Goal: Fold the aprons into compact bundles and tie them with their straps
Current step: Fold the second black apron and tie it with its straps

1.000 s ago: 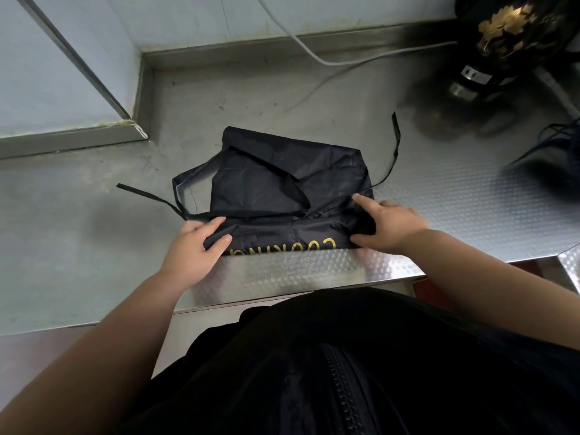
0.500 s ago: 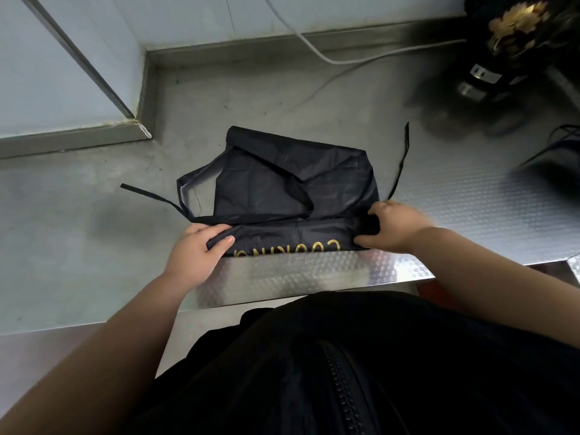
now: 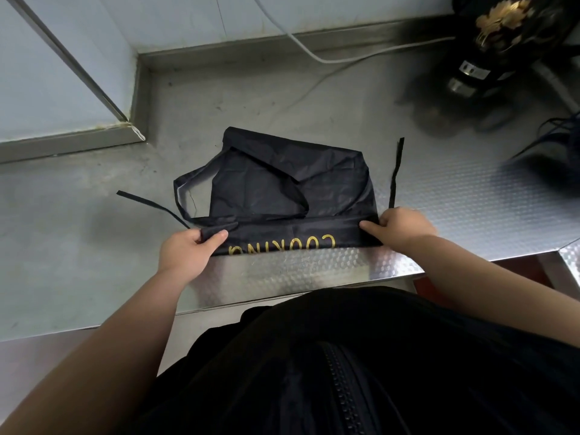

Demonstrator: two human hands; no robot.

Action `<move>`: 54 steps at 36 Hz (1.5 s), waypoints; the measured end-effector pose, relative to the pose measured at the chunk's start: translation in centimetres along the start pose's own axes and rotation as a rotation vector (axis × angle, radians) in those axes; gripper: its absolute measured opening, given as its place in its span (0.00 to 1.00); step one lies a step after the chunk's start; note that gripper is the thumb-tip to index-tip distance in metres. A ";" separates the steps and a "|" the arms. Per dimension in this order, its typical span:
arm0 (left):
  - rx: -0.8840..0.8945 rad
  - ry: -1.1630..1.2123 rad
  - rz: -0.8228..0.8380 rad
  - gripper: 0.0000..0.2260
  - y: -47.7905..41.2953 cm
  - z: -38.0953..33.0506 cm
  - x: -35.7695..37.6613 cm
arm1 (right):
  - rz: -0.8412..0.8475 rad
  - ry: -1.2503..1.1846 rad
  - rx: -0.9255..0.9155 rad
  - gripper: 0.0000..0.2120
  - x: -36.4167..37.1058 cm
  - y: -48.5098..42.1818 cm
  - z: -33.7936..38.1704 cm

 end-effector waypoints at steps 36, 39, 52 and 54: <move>0.078 -0.330 0.036 0.21 3.4 1.0 0.6 | -0.033 0.236 -0.410 0.26 3.0 4.0 2.9; 0.160 -0.368 -0.044 0.13 4.2 0.3 0.5 | 0.024 0.154 -0.379 0.20 3.1 3.9 2.9; 0.492 -0.216 0.149 0.10 3.2 -0.7 1.8 | 0.103 0.407 -0.512 0.13 1.2 3.5 9.6; 0.476 -0.205 0.196 0.08 3.1 -0.8 1.7 | 0.102 0.373 -0.509 0.13 0.2 3.0 10.6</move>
Point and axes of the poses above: each hand's wrist, its own y-axis away from the middle knuckle, its own x-axis out of the palm, z = x × y, the point moved 1 cm from there along -y, towards the middle knuckle, and after that the axes turned 15 degrees about x, right-handed, at the moved point
